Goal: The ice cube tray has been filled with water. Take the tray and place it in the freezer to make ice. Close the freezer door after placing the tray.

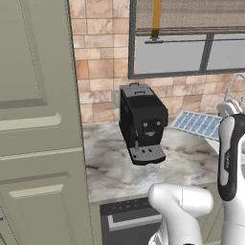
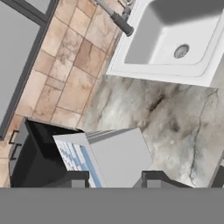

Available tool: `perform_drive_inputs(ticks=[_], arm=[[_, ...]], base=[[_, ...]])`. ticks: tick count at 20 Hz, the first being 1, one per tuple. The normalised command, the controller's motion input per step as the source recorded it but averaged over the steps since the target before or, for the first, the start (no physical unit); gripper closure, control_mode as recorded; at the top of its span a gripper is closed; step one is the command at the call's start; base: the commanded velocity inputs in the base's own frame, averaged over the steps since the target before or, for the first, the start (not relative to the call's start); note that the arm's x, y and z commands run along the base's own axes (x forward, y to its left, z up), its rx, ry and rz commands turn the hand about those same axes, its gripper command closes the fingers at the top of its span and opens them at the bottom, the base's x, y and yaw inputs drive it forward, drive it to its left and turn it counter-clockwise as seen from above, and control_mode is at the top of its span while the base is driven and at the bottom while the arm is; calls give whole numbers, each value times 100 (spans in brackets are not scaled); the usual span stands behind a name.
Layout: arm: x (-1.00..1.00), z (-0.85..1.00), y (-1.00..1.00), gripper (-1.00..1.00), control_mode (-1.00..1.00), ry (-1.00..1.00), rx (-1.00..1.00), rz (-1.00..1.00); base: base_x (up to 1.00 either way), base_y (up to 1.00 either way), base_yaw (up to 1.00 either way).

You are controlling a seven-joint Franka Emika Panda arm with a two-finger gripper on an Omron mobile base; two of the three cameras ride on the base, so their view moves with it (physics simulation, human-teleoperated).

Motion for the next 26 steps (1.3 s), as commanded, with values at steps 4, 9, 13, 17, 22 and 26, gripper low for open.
perform_drive_inputs(ticks=[4,9,13,17,22,26], arm=[[0,0,35,100,-100,0,-11,2],[0,0,21,100,-100,0,-6,0],[0,0,1,100,-100,0,0,0],[0,0,0,100,100,0,0,0],[0,0,0,100,100,0,0,0],[0,0,0,100,100,0,0,0]], base=[[0,0,0],[0,0,0],[0,0,0],[-6,0,0],[-34,0,4],[-98,-18,2]])
